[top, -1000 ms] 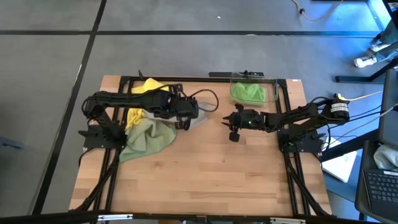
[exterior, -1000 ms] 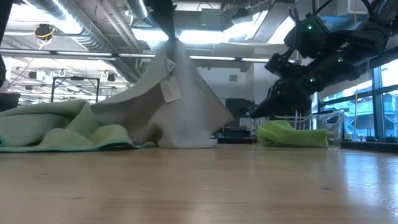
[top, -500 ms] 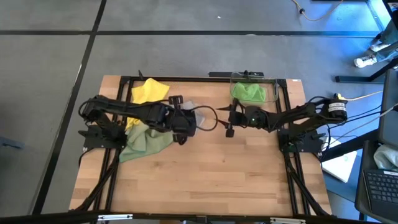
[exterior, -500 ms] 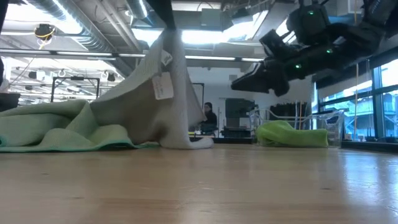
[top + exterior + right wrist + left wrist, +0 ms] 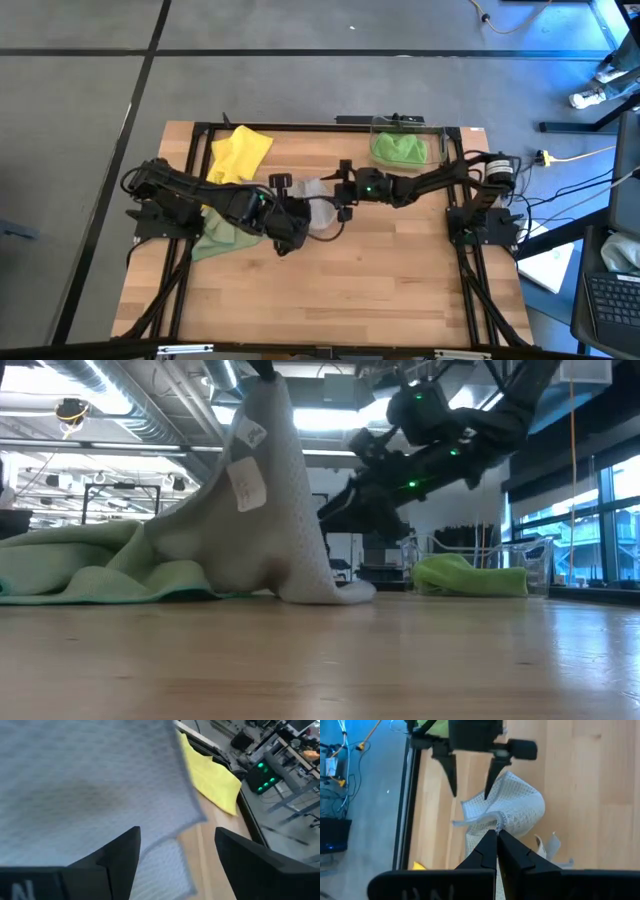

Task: Fold microfiber towels
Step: Fold the gray cloth

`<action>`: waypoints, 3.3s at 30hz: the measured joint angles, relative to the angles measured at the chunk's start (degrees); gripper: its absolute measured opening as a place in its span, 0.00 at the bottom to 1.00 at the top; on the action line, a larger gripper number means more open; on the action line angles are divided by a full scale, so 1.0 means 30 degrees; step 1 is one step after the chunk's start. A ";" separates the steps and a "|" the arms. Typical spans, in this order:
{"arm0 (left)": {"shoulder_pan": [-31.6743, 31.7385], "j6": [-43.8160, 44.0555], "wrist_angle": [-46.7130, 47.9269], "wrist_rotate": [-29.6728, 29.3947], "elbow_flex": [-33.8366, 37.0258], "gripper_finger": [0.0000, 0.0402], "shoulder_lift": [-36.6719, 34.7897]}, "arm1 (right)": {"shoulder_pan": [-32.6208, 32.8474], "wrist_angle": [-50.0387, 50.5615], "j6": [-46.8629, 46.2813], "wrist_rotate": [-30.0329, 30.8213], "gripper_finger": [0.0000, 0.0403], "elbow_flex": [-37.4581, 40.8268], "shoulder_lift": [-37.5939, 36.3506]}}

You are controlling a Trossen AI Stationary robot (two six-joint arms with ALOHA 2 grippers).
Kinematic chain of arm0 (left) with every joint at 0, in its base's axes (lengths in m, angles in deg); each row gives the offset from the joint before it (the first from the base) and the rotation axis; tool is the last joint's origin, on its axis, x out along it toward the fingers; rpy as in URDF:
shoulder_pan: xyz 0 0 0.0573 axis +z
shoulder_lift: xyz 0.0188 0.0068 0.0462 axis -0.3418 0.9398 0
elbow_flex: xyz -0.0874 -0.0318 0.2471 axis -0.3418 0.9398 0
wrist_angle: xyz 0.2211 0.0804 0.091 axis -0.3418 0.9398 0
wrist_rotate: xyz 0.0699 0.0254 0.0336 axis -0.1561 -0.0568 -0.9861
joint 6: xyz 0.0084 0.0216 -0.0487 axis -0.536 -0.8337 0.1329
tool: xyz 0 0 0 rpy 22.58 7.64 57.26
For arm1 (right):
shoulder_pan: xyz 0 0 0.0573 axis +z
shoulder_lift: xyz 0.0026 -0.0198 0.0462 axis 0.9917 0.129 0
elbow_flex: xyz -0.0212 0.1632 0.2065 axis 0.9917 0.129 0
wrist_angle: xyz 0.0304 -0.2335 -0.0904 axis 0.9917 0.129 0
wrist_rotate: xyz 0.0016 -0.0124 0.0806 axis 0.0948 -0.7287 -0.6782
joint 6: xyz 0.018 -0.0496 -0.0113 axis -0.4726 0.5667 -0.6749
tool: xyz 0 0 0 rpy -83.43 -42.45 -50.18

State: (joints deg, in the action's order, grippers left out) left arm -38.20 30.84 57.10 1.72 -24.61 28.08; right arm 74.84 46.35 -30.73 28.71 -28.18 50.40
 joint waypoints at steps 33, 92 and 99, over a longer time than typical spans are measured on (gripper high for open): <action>-0.5495 1.1970 -0.5806 0.5979 0.8330 0.00 0.0007 | 0.0216 0.4001 0.0727 -0.8341 0.63 -0.2114 0.1520; -0.8194 1.2696 -1.9235 0.3268 1.2648 0.00 0.3024 | 0.7446 2.5320 -1.3716 -0.0762 0.63 -0.2077 -0.1432; -0.7929 1.2220 -1.9047 0.3726 1.2648 0.00 0.2784 | 0.7446 2.6892 -1.3654 0.1293 0.63 -0.1991 -0.2383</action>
State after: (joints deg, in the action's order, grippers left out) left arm -61.99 67.50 -0.04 12.90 13.34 36.44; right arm 97.18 127.02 -71.70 32.58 -34.15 43.26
